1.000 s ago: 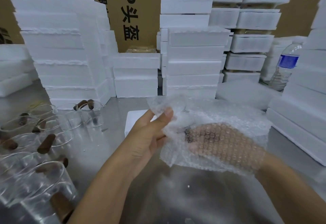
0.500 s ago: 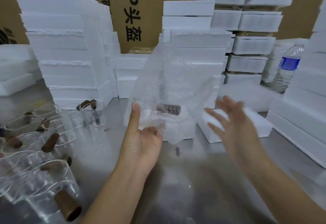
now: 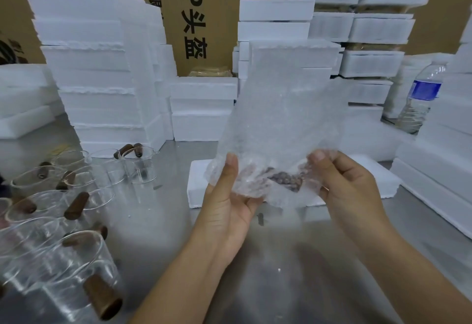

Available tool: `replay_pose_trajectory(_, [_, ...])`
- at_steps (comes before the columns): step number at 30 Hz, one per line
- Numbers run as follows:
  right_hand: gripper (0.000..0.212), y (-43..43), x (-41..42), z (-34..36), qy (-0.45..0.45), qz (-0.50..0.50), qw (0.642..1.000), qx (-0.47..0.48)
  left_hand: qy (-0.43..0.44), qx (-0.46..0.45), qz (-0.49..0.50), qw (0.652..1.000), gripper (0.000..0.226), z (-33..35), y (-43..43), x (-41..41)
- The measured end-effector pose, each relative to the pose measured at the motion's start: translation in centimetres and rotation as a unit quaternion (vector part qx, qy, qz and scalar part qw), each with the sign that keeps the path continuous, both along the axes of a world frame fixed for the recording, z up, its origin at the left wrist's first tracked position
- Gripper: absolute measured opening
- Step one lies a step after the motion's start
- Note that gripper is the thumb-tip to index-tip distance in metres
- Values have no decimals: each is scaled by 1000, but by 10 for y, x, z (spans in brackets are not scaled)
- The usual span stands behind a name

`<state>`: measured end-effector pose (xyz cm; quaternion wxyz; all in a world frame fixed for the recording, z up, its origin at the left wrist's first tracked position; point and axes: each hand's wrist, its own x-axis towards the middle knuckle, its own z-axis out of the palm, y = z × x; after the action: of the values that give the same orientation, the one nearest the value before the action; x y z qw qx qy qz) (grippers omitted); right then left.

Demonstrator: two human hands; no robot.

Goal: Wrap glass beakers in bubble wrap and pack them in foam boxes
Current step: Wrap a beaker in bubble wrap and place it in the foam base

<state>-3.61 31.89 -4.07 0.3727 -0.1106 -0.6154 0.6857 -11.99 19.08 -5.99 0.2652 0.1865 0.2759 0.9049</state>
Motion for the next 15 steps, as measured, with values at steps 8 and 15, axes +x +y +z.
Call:
replay_pose_trajectory(8, [33, 1, 1, 3, 28, 112, 991, -72, 16, -85, 21, 996, 23, 0, 3, 10])
replay_pose_trajectory(15, [42, -13, 3, -3, -58, 130, 982, 124, 25, -49, 76, 996, 21, 3, -1, 6])
